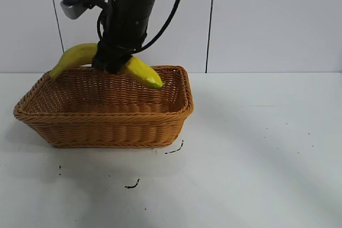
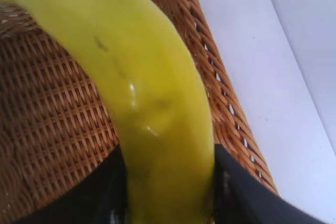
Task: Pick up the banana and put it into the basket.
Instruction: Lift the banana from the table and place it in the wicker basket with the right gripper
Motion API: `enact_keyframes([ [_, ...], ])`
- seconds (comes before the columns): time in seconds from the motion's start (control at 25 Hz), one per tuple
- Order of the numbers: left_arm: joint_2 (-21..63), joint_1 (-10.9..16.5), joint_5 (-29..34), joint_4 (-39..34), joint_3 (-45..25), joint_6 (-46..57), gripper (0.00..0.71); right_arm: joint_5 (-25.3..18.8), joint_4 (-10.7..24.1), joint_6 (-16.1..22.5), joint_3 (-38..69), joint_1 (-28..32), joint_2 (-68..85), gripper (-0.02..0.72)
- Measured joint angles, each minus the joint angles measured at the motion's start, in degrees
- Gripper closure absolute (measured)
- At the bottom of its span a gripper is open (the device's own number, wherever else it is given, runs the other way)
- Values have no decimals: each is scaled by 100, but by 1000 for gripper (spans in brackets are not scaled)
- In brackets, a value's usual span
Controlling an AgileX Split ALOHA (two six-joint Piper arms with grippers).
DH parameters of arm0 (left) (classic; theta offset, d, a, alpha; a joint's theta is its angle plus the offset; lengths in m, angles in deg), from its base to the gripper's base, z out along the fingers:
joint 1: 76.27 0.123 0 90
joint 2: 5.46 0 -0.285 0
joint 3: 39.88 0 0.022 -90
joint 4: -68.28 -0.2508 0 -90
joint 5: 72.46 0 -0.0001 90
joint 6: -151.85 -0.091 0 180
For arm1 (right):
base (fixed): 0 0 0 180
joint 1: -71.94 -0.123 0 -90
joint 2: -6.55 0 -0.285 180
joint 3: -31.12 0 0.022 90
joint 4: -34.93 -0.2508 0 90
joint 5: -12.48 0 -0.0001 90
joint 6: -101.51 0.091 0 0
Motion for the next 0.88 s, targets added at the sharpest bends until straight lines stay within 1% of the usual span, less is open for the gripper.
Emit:
enact_keyframes([
  [0.28, 0, 0, 0, 0, 0, 0, 15, 65, -24, 0, 0, 0, -2, 386],
  [0.44, 0, 0, 0, 0, 0, 0, 15, 65, -125, 0, 0, 0, -2, 384],
  [0.48, 0, 0, 0, 0, 0, 0, 15, 65, -138, 0, 0, 0, -2, 363],
  [0.52, 0, 0, 0, 0, 0, 0, 15, 65, -155, 0, 0, 0, -2, 307],
  [0.56, 0, 0, 0, 0, 0, 0, 15, 83, -154, 0, 0, 0, -2, 230],
  [0.64, 0, 0, 0, 0, 0, 0, 15, 96, -154, 0, -7, 0, -2, 104],
  [0.68, 0, 0, 0, 0, 0, 0, 15, 100, -154, 19, -11, 0, -2, 66],
  [0.76, 0, 0, 0, 0, 0, 0, 15, 79, -148, 167, -22, 0, 11, 31],
  [0.84, 0, 0, 0, 0, 0, 0, 15, -66, -128, 481, -29, 0, 105, 17],
  [0.88, 0, 0, 0, 0, 0, 0, 15, -171, -128, 710, -29, 7, 165, 15],
])
